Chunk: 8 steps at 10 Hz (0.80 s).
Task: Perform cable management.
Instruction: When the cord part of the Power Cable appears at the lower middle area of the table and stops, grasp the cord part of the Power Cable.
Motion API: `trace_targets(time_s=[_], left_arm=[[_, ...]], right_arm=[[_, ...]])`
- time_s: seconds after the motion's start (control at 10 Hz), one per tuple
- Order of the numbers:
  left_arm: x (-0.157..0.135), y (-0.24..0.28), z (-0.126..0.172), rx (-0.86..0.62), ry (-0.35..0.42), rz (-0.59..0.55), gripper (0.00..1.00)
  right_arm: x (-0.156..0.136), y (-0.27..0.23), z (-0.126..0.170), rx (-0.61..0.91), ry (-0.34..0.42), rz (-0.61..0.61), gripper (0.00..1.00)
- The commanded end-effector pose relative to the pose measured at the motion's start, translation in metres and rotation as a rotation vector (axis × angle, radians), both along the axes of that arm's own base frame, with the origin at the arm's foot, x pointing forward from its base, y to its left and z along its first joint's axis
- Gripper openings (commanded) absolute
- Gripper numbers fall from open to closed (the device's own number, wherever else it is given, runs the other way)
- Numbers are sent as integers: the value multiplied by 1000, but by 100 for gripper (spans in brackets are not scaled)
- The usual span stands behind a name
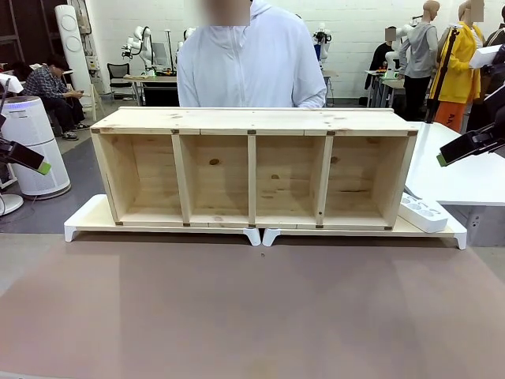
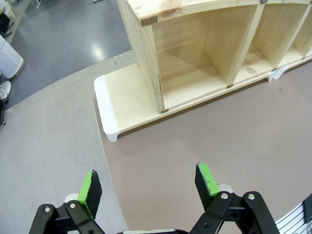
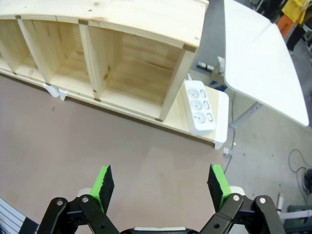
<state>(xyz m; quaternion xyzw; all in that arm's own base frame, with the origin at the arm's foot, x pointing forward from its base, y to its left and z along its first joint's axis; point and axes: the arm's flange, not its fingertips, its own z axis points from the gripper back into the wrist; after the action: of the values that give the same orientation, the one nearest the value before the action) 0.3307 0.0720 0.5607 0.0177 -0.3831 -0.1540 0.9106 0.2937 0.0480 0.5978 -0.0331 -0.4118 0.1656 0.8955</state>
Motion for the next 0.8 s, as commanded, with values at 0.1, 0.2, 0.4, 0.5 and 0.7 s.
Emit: trace_targets(time_s=[0.1,0.2,0.4,0.5,0.7], left_arm=[[0,1,-1,-1,7,4,100],[0,1,-1,-1,7,4,100],[0,1,-1,-1,7,4,100],[0,1,-1,-1,7,4,100],[0,1,-1,-1,7,4,100]], right_arm=[[1,-3,0,-12,-5,2,100],[1,-3,0,-12,-5,2,100],[1,-3,0,-12,-5,2,100],[1,-3,0,-12,-5,2,100],[1,-3,0,-12,-5,2,100]])
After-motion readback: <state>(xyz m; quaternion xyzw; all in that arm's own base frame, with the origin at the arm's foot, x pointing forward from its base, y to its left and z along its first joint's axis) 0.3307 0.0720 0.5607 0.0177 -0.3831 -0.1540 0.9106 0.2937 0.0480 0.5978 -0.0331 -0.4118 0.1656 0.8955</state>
